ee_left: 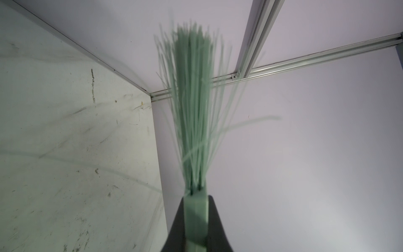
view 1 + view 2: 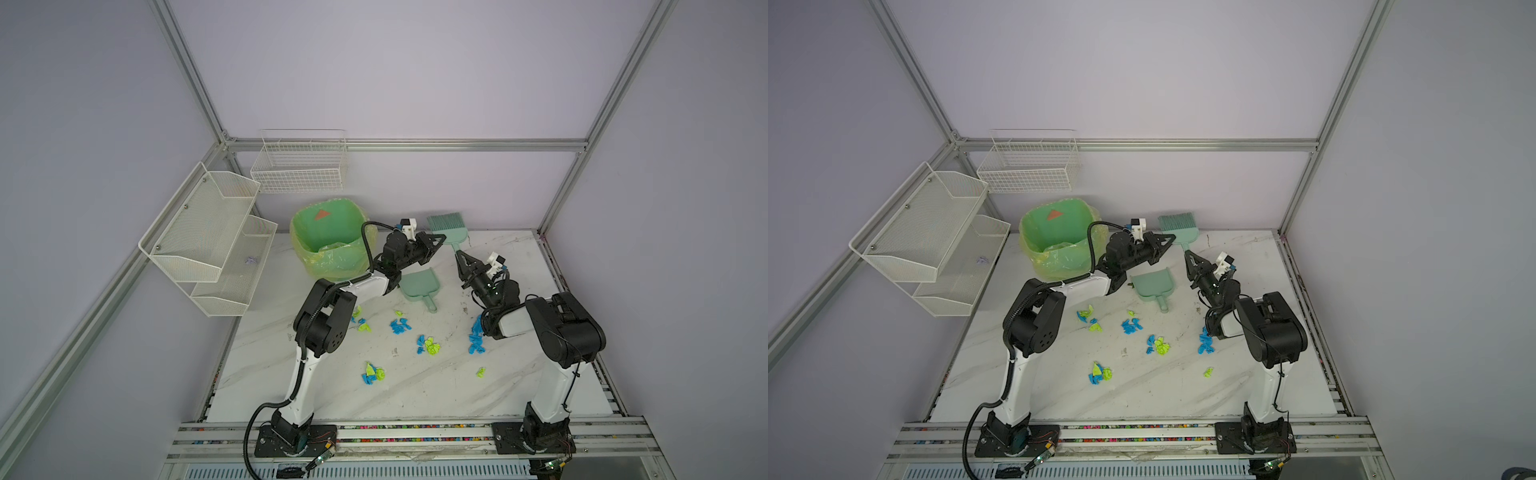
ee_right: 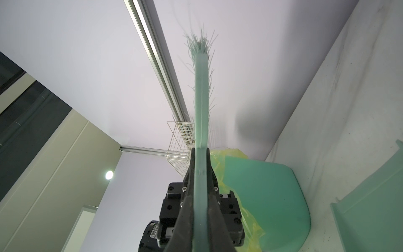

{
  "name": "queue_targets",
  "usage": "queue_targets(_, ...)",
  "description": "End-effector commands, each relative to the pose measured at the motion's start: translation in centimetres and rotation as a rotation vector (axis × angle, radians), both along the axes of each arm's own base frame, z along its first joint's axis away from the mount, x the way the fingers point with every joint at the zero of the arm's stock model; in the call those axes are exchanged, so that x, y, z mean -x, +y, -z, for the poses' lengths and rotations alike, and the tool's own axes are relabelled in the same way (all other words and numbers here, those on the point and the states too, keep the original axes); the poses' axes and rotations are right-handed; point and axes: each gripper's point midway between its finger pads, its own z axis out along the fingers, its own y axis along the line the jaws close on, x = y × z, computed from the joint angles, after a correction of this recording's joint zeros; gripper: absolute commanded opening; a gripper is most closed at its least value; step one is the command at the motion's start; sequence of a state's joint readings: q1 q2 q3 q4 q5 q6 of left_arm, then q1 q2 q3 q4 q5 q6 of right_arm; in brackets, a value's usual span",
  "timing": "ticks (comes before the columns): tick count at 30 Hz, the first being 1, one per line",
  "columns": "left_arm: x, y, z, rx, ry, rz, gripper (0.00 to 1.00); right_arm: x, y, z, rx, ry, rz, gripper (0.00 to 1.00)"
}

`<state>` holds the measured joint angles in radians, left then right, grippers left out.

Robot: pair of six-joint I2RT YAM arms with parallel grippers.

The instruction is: Sweep away the paper scraps from the table

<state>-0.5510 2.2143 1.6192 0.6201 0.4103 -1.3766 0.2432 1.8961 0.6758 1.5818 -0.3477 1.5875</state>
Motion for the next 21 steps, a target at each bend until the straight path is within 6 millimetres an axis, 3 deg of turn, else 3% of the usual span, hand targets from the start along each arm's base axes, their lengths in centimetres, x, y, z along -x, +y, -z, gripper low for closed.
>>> queue_targets(1, 0.5, 1.2, -1.8, 0.014, -0.039, -0.031, 0.22, 3.1, -0.8, -7.3, -0.096, -0.270, -0.007, 0.00)
queue_targets(5, 0.8, 1.5, -2.3, 0.015, -0.050, -0.037, 0.72, 3.5, -1.1, -7.8, -0.070, -0.276, -0.011, 0.00)
queue_targets(6, 0.9, 1.6, -2.6, 0.011, -0.056, -0.038, 0.93, 3.5, -1.5, -8.0, -0.061, -0.276, -0.007, 0.00)
queue_targets(7, 1.1, 1.8, -2.9, 0.003, -0.064, -0.040, 1.00, 3.5, -2.0, -8.1, -0.049, -0.274, -0.001, 0.00)
queue_targets(11, 2.7, 2.1, -5.4, -0.108, -0.142, -0.072, 1.00, 3.1, -4.3, -8.4, 0.039, -0.235, 0.030, 0.00)
queue_targets(15, 5.7, 1.4, -7.3, -0.199, -0.201, -0.062, 1.00, 2.3, -6.3, -8.6, 0.243, -0.154, 0.076, 0.00)
queue_targets(21, 10.6, 2.0, -4.4, -0.413, -0.125, -0.064, 1.00, 2.4, -9.7, -9.0, 0.773, 0.047, 0.244, 0.00)
